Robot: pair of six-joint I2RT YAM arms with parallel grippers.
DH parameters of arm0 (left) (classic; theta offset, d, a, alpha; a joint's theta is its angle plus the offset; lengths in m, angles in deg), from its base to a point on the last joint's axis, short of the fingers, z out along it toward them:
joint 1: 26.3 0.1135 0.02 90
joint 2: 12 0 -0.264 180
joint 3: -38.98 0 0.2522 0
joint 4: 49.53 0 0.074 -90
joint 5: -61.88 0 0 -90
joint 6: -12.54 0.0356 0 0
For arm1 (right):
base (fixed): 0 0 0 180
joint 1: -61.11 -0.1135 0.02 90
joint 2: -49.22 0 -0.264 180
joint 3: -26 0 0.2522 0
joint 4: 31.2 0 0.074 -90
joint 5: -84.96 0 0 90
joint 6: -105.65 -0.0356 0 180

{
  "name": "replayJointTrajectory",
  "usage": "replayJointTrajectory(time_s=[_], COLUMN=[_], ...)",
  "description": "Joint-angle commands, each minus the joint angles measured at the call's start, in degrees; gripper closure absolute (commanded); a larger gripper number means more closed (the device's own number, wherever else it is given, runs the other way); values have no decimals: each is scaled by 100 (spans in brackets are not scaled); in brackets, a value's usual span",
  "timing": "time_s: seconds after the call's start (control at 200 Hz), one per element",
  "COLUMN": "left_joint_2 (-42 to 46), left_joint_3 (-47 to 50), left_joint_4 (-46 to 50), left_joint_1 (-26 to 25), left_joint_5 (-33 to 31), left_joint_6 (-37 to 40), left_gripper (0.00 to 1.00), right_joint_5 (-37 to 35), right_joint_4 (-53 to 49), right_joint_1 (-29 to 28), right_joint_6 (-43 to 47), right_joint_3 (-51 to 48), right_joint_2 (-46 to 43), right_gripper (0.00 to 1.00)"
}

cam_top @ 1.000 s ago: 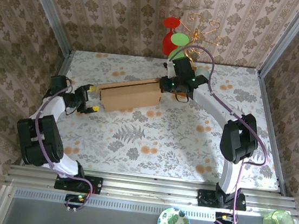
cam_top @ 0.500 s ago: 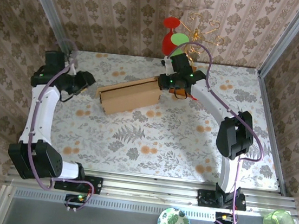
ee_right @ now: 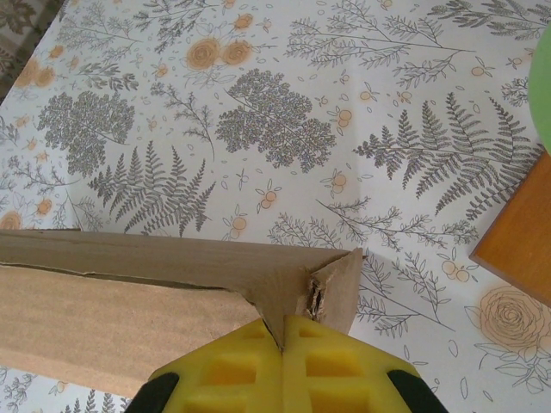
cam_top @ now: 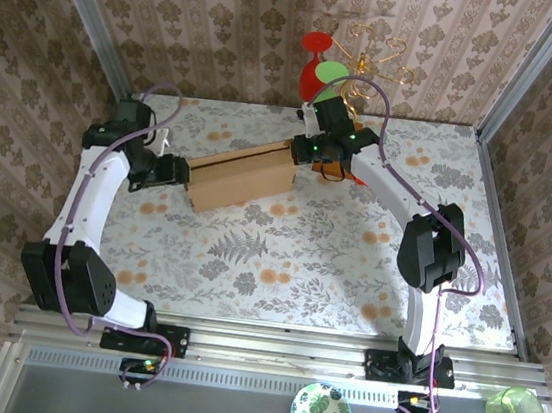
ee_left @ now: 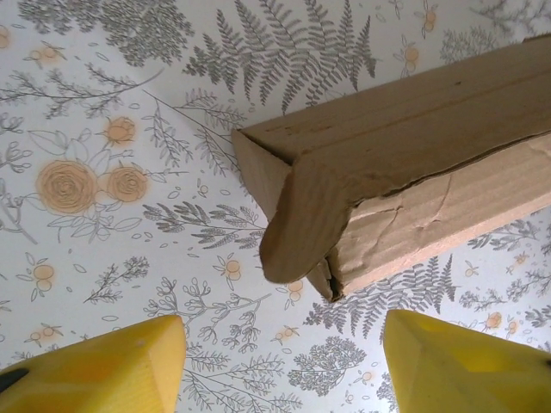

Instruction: Fold the paper box

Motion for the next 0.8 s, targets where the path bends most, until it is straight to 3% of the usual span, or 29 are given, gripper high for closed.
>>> replayJointTrajectory(time_s=[0.0,0.2,0.575,0.795], left_joint_2=[-153,-439,-638,-712], left_joint_3=[-253,-314,-368,-511], left_joint_4=[-57,-302,-413,-141], left_joint_1=[-131,-136,-148,-168], left_joint_5=[-110,-320,-219,-187], left_joint_6=[129,2,-172,-225], left_gripper=[37,42,72,80], right_joint_5=[66,104,142,150], right_joint_4=[-589,-583,-593,-614], right_joint_1=[-35,-27,-9,-14], right_joint_6=[37,29,26,-6], right_joint_3=[-5,-12,-6,29], right_joint_2=[250,257,275,315], right_gripper=[100,100,100,100])
